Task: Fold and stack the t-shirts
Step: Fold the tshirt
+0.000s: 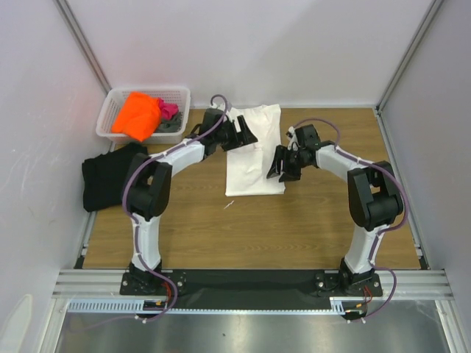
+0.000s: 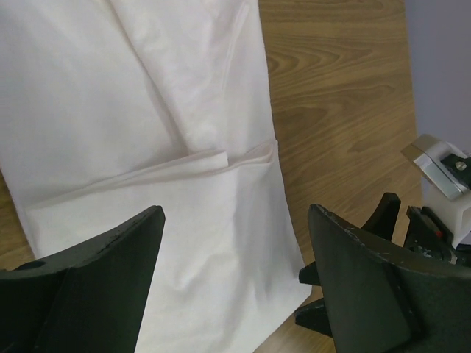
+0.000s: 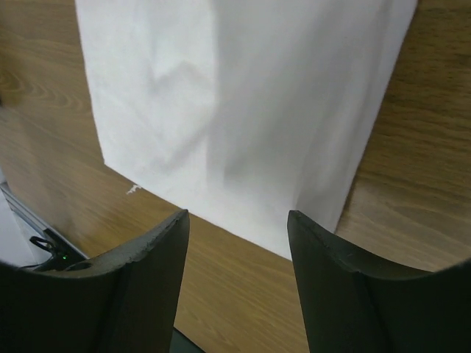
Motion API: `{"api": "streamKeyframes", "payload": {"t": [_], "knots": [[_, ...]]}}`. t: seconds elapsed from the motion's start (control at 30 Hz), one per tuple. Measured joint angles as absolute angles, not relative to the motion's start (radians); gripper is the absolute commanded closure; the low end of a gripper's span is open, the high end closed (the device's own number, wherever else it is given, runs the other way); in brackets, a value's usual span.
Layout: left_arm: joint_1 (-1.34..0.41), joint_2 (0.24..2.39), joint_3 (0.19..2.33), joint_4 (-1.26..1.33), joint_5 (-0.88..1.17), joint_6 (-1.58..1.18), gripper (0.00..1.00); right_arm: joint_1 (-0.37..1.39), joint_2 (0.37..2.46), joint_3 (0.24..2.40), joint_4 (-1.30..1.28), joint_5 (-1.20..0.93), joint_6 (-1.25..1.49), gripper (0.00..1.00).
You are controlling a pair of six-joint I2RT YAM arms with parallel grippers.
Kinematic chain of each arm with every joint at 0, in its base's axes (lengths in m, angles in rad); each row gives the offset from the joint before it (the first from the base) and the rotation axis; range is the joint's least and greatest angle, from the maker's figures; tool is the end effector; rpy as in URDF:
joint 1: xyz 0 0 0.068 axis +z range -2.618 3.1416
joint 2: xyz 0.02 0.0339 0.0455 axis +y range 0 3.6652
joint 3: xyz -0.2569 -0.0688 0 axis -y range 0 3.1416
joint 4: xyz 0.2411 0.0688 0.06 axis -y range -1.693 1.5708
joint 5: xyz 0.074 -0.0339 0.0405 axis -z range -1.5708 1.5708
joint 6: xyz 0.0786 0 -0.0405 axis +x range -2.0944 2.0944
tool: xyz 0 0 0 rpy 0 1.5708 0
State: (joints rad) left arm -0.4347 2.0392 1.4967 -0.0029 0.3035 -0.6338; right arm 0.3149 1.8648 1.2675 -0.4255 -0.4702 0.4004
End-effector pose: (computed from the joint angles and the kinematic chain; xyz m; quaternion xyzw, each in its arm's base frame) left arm 0.4444 -0.2322 0.1923 -0.0118 0.8645 -0.3603 0.3502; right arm 0.3718 0.1586 0.1504 -0.0230 0.9381 0.3022 0.1680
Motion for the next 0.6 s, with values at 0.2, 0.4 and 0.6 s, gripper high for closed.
{"api": "streamKeyframes", "payload": {"t": [0.2, 0.4, 0.6], "knots": [[-0.434, 2.103, 1.433, 0.081, 0.314, -0.745, 0.15, 0.305, 1.886, 1.199, -0.384, -0.467, 0.387, 0.38], [-0.429, 2.127, 1.367, 0.132, 0.294, -0.813, 0.15, 0.304, 1.888, 1.16, -0.323, -0.484, 0.392, 0.39], [-0.403, 2.152, 1.367, 0.203, 0.285, -0.862, 0.16, 0.303, 1.866, 1.119, -0.277, -0.485, 0.387, 0.4]]}}
